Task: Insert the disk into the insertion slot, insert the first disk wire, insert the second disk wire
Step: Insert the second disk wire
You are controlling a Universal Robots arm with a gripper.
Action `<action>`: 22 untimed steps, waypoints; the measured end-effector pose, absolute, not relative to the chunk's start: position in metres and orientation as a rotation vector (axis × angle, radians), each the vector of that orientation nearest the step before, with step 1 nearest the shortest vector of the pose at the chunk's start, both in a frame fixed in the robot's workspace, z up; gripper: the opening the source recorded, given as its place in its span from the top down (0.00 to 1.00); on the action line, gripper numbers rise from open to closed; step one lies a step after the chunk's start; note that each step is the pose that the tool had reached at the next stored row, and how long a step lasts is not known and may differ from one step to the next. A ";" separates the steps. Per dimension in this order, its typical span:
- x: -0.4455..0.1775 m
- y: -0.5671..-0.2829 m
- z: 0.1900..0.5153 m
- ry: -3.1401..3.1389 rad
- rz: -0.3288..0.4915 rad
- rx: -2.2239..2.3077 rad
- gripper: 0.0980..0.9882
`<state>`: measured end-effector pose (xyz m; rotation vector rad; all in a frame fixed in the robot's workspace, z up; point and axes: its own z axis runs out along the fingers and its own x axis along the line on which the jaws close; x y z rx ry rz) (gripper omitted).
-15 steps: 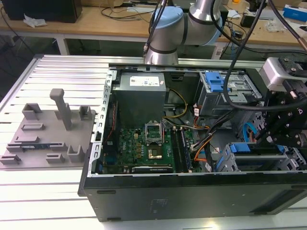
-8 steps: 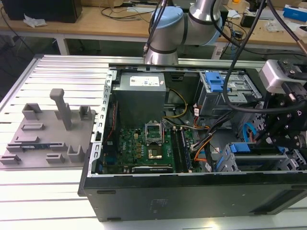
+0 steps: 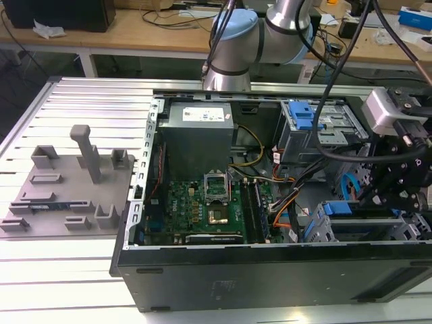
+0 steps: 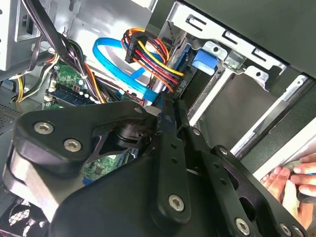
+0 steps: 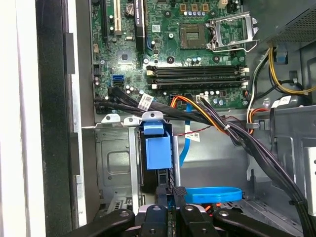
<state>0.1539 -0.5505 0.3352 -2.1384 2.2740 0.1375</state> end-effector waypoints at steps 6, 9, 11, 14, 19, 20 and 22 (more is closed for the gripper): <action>0.154 -0.550 0.351 2.273 0.139 -2.138 0.85; 0.154 -0.550 0.365 2.273 0.139 -2.138 0.85; 0.154 -0.550 0.373 2.273 0.139 -2.138 0.86; 0.154 -0.550 0.385 2.273 0.139 -2.138 0.99; 0.154 -0.549 0.386 2.273 0.139 -2.138 0.99; 0.154 -0.549 0.386 2.273 0.139 -2.138 0.99; 0.154 -0.549 0.386 2.273 0.139 -2.138 0.99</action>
